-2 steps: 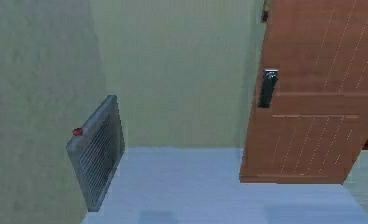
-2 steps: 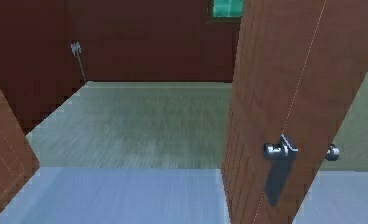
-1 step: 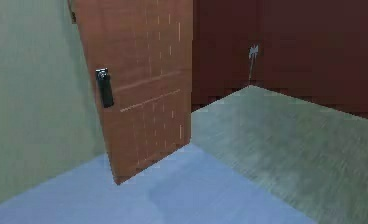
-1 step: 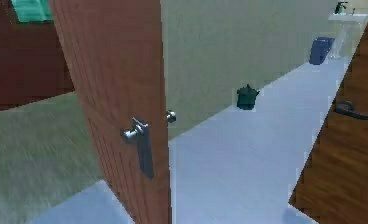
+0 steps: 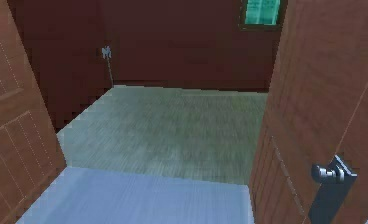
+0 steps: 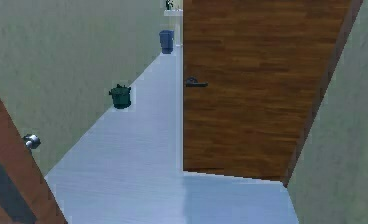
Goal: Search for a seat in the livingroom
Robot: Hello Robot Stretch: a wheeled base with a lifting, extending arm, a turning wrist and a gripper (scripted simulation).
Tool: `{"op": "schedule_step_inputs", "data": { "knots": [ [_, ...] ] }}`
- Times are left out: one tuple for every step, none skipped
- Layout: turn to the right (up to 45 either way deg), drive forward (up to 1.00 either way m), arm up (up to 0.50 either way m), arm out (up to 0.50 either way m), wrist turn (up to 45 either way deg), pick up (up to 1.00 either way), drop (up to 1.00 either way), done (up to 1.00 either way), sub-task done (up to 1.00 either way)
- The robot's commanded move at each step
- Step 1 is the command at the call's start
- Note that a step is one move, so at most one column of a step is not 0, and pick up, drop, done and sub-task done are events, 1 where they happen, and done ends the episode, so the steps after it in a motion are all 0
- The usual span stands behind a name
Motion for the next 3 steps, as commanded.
{"op": "schedule_step_inputs", "data": {
  "knots": [
    [3.0, 0.00, 0.00, 0.00, 0.0, 0.00, 0.00, 0.00, 0.00],
    [0.0, 1.00, 0.00, 0.00, 0.0, 0.00, 0.00, 0.00, 0.00],
    [0.0, 0.55, 0.00, 0.00, 0.0, 0.00, 0.00, 0.00, 0.00]
  ]
}}
